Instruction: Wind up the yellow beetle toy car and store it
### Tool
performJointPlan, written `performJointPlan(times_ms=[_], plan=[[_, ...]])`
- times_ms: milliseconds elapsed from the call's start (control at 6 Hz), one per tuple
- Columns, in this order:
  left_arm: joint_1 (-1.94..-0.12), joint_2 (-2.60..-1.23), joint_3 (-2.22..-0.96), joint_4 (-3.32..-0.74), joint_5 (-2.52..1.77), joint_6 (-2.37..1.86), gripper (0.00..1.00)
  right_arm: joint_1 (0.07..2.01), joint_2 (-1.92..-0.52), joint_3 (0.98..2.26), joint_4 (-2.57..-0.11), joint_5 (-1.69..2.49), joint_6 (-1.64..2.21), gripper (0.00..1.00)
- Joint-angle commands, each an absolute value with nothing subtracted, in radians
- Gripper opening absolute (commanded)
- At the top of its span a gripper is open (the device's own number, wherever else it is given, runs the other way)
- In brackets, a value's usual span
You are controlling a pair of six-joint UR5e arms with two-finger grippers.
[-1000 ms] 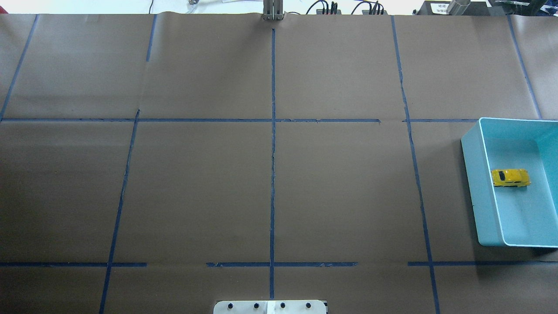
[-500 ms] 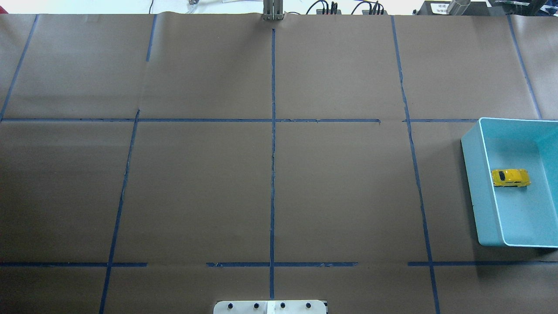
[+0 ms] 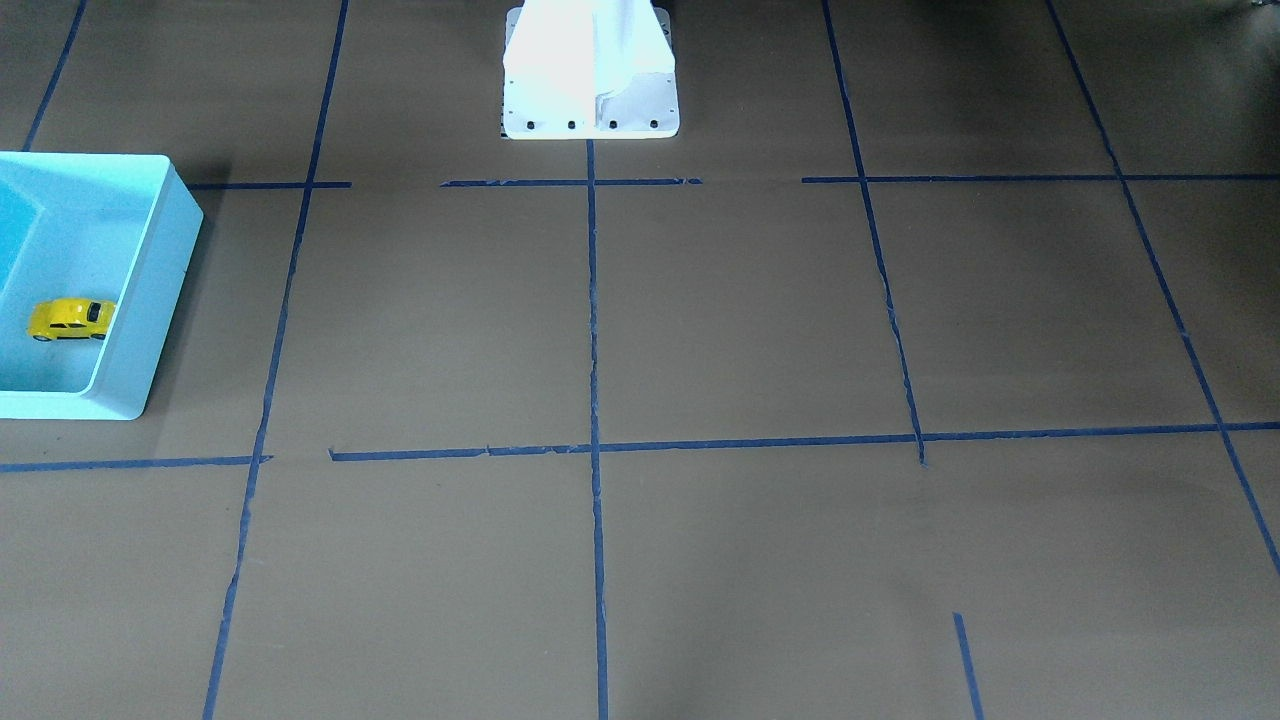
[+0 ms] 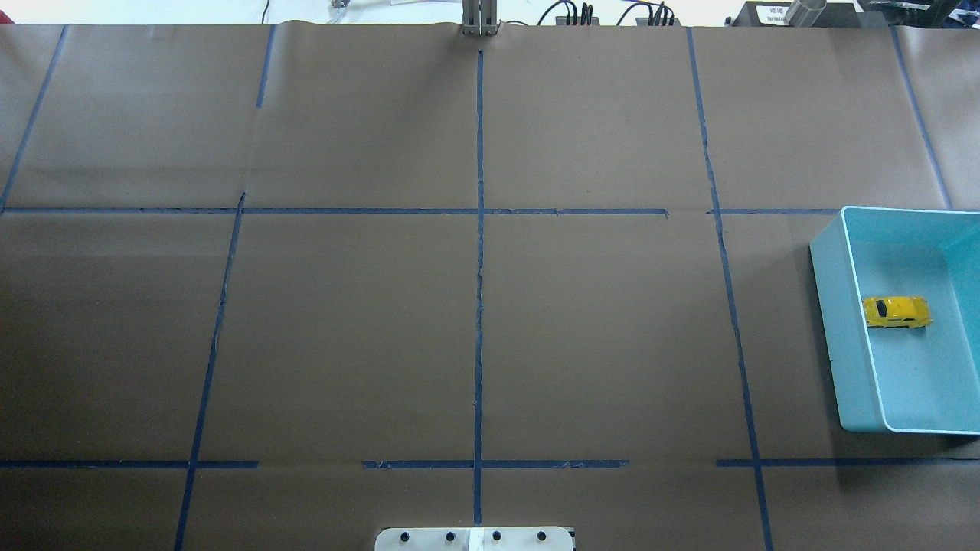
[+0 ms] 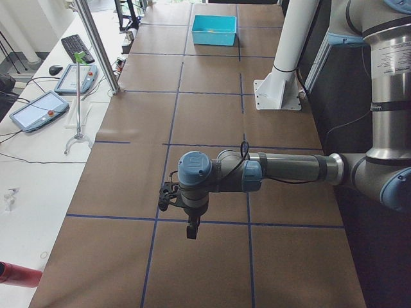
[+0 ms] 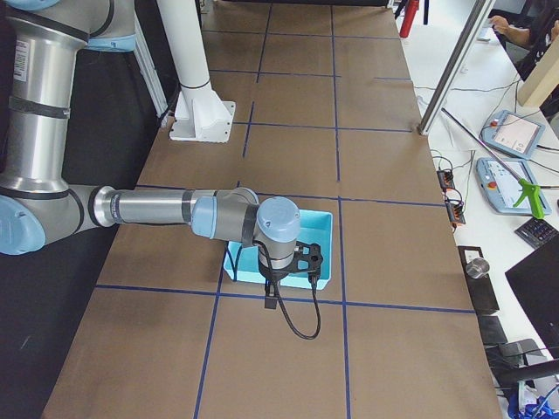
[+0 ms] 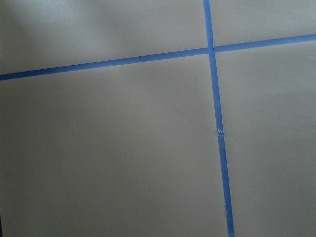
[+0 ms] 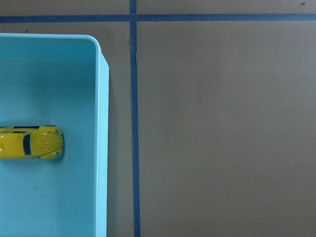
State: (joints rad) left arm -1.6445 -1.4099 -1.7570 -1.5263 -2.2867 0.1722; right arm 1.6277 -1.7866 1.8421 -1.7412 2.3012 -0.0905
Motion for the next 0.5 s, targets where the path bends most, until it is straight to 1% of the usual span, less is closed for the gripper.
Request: performJointPlan(times_ms=[0,333], plan=[[-1.644,-1.408,-1.753,-1.526,-2.287,0.172,1.00,1.628,-1.781,1.844,-1.750,2.333,-0.089,1.00],[-1.644,-1.408,-1.749,-1.526,-2.286,0.170,1.00,1.628,-1.784,1.798,-1.741,2.356,-0.089,1.00]])
